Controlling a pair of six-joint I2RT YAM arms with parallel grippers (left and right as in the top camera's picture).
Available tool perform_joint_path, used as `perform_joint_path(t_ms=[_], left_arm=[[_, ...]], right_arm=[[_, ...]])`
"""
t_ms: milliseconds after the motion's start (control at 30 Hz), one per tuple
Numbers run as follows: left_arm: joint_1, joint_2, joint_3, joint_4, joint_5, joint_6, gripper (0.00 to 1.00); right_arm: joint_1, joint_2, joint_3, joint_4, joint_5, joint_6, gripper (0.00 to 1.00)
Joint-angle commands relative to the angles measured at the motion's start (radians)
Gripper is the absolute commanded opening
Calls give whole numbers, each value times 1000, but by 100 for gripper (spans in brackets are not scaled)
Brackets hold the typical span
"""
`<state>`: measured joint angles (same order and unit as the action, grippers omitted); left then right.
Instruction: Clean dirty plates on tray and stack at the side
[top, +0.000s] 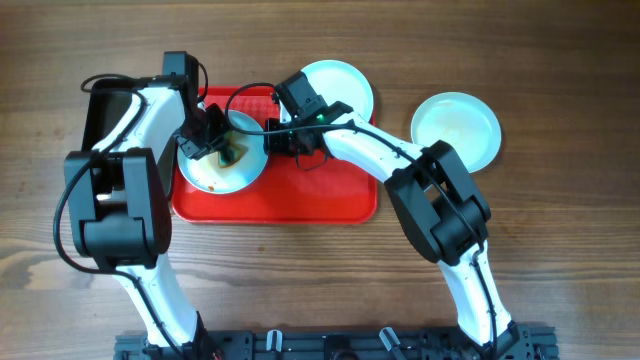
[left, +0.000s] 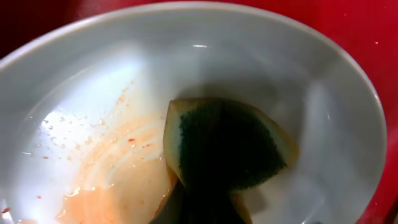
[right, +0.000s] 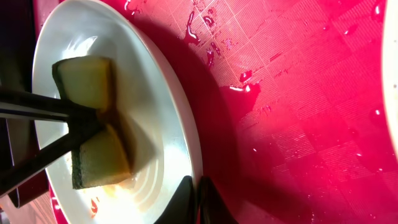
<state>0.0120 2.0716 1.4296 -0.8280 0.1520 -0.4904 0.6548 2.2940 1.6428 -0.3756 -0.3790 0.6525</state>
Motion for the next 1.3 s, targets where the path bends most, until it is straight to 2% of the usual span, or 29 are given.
perform_joint_path(t_ms=[0, 200, 333, 500, 567, 833, 933, 1000, 1100, 1167, 1267], left_arm=[[29, 75, -38, -45, -299, -20, 4], [29, 75, -38, -175, -300, -19, 4], [29, 75, -38, -187, -105, 59, 4], [29, 75, -38, -156, 163, 262, 4], [29, 75, -38, -106, 207, 304, 4], [29, 76, -38, 237, 206, 303, 4], [29, 75, -38, 311, 216, 304, 4], [32, 75, -33, 306, 285, 304, 4], [56, 71, -32, 235, 486, 311, 4], [76, 71, -32, 156, 594, 370, 4], [92, 71, -32, -5, 602, 473, 4]], right_arm=[[-15, 39, -13, -28, 33, 0, 4], [-15, 39, -13, -27, 33, 1, 4], [-15, 39, -13, -27, 31, 1, 4], [-15, 39, -13, -26, 30, 1, 4], [-15, 39, -13, -27, 30, 1, 4], [-15, 39, -13, -19, 31, -17, 4], [-15, 39, -13, -17, 31, -18, 4], [-15, 39, -13, -16, 31, -21, 4], [-15, 39, -13, -13, 31, -22, 4], [-15, 39, -13, -11, 31, -22, 4], [-15, 39, -13, -11, 30, -23, 4]])
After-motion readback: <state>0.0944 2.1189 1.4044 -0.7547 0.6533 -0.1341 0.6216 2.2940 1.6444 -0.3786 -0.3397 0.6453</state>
